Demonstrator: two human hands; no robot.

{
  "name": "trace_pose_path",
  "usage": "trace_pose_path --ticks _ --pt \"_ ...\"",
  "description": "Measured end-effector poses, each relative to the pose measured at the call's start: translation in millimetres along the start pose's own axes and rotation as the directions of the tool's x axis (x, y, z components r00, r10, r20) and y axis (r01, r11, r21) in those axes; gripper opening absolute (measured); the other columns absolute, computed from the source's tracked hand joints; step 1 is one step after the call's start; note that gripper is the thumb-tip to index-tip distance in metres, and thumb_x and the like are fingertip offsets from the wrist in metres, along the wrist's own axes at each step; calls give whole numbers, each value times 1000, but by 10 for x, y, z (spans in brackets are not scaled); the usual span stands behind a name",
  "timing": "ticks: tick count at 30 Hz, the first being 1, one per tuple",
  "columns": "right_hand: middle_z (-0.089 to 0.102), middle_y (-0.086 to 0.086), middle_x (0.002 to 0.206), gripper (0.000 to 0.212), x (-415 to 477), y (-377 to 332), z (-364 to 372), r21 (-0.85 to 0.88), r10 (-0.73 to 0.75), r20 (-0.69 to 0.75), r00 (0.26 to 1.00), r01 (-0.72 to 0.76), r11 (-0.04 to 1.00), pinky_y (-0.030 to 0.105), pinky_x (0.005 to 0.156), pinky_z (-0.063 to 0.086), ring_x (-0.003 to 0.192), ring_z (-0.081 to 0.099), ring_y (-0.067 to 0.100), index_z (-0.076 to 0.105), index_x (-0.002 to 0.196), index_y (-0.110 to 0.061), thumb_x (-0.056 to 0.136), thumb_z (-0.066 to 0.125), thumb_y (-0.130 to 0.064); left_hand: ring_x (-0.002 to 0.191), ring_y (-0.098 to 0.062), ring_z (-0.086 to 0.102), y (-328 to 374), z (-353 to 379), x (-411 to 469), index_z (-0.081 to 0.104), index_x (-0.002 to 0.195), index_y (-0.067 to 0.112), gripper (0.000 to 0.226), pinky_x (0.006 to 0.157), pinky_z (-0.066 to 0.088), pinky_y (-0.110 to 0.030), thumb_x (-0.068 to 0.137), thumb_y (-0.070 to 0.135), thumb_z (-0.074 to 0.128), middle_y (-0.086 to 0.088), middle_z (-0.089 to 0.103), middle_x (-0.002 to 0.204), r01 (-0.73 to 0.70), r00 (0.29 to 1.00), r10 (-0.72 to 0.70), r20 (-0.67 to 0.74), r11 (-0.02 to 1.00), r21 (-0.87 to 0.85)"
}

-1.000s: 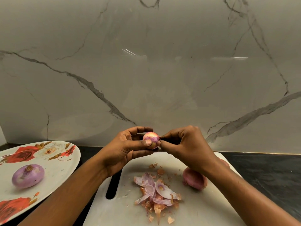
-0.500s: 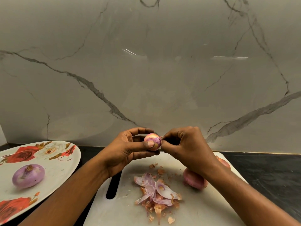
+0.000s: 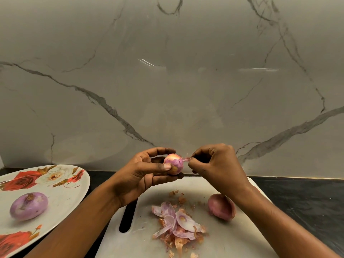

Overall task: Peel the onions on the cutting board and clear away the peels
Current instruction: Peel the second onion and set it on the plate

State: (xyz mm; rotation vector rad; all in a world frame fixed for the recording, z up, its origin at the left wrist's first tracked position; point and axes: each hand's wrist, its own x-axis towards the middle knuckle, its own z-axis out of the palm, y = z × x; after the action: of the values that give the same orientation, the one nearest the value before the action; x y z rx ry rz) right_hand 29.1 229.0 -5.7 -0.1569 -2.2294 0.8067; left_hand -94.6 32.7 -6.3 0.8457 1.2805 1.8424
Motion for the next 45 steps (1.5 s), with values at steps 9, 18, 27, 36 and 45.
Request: trace_pose_path --ticks 9,18,27,36,45 --pt "76 -1 65 9 50 18 -58 54 124 35 992 -126 991 44 66 67 61 77 14 82 76 -16 85 81 -15 111 -57 68 10 3 -11 64 131 0 57 86 66 -44 76 -12 65 -30 67 131 7 999 -6 46 1000 -18" --pt "80 10 77 6 55 -90 -130 181 161 338 927 -232 956 36 67 66 72 80 25 81 90 -5 86 86 -6 108 -50 71 5 -16 1 61 133 0 59 81 66 -40 76 -5 76 -32 66 132 -35 998 31 -47 996 -87" --pt "81 8 85 23 35 -135 -116 253 175 327 929 -264 931 39 72 67 76 81 25 82 90 -3 100 71 -20 113 -52 70 7 26 -5 60 134 3 60 87 65 -45 79 10 81 -29 70 126 -7 998 3 -62 998 -66" --pt "80 14 85 12 34 -128 -119 357 177 341 923 -301 884 39 72 67 80 81 29 79 100 -1 92 80 -11 105 -30 73 -10 -1 7 71 125 7 41 77 65 -32 85 16 79 -16 75 122 -46 992 59 -115 992 117" --pt "81 14 84 14 22 -114 -121 382 160 348 924 -296 876 32 72 66 82 81 27 82 102 -1 91 80 -9 115 -40 72 -47 -42 27 71 129 5 44 92 64 -42 85 2 74 -21 73 126 -33 996 42 -76 992 124"
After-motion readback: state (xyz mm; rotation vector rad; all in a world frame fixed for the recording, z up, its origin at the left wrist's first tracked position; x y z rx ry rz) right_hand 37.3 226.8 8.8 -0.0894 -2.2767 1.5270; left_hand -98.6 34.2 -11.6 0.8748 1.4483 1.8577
